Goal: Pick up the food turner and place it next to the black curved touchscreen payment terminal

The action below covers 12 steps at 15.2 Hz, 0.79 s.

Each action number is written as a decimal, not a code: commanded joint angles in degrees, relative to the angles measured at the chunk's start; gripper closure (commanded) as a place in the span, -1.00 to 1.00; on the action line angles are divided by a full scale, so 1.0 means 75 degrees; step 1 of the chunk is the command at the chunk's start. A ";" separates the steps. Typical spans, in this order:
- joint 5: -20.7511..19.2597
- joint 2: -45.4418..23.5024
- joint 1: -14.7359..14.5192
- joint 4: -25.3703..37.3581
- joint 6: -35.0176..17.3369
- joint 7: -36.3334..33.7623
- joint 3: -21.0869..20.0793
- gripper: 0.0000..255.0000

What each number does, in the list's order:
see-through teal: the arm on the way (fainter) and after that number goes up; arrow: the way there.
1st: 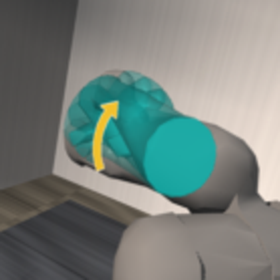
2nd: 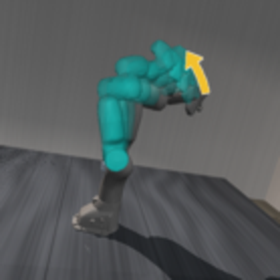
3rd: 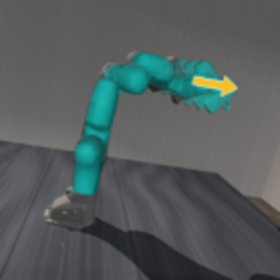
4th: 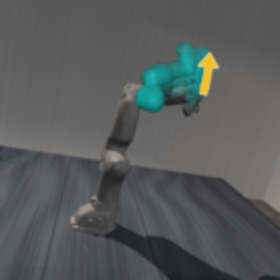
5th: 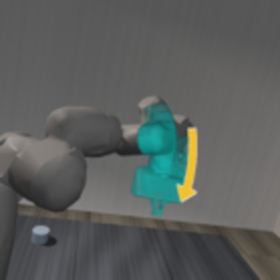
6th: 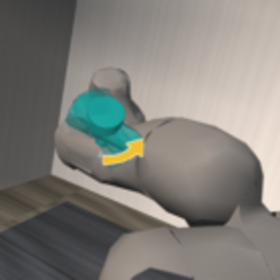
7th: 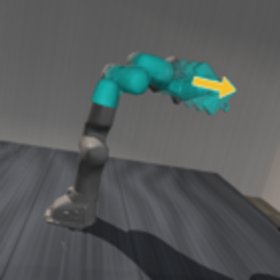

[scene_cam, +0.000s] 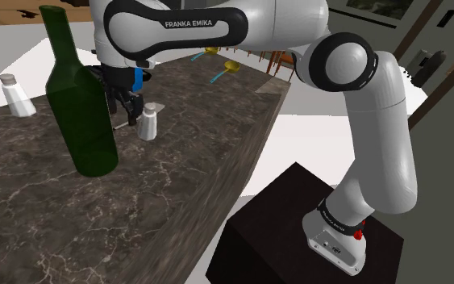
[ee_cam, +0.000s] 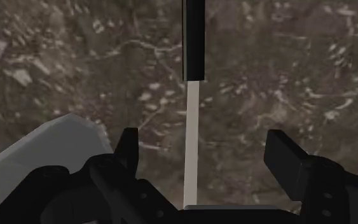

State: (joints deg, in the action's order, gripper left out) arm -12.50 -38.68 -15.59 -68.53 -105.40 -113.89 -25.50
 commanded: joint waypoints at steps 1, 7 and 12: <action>0.0000 -0.0001 0.0000 -0.0001 0.0001 0.0000 0.0000 -1.00; 0.0040 0.0034 -0.0111 0.0944 0.0953 0.0075 -0.0022 -1.00; 0.0040 0.0034 -0.0111 0.0944 0.0953 0.0075 -0.0022 -1.00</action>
State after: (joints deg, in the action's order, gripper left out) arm -12.20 -38.40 -16.40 -61.57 -98.36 -113.33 -25.67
